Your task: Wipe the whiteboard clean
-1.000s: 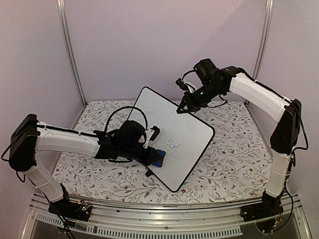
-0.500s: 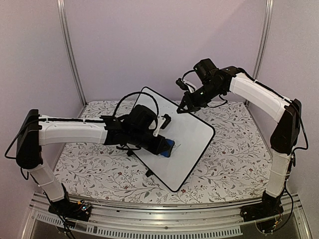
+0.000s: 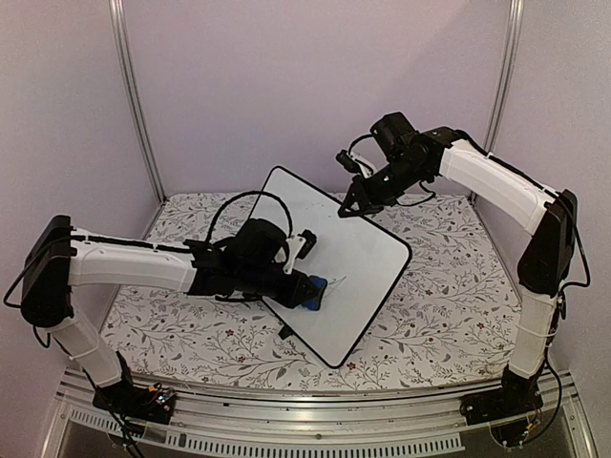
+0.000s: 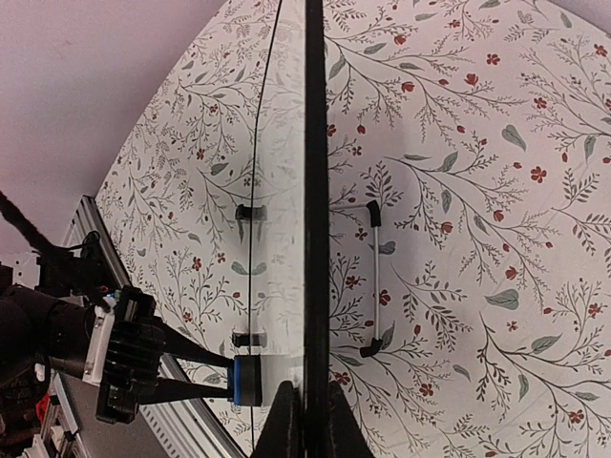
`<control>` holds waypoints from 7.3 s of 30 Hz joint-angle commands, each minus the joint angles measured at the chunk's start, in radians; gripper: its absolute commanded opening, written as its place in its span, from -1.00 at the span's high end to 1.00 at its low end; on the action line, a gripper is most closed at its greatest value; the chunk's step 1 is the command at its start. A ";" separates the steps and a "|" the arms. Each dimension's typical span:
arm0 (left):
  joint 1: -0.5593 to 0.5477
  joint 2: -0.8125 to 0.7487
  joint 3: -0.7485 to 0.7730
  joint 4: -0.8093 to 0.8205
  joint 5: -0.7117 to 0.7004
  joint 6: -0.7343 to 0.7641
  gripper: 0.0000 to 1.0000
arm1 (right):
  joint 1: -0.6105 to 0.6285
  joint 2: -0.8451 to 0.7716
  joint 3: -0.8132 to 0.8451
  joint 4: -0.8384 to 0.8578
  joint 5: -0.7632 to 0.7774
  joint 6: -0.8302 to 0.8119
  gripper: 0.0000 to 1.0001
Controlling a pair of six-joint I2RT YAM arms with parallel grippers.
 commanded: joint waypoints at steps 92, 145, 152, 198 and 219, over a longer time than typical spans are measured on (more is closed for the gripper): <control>-0.125 0.107 0.054 -0.014 -0.023 -0.058 1.00 | 0.048 0.007 -0.017 -0.047 0.037 -0.095 1.00; 0.038 0.011 0.148 -0.133 -0.254 0.002 1.00 | 0.048 -0.007 -0.026 -0.042 0.031 -0.095 1.00; 0.210 -0.154 0.013 -0.079 -0.236 0.015 1.00 | 0.048 -0.004 -0.026 -0.041 0.028 -0.095 1.00; 0.482 -0.144 -0.268 0.075 0.065 -0.067 1.00 | 0.048 -0.015 -0.039 -0.036 0.031 -0.095 1.00; 0.513 -0.022 -0.151 0.049 0.135 -0.065 1.00 | 0.048 -0.013 -0.038 -0.034 0.028 -0.095 1.00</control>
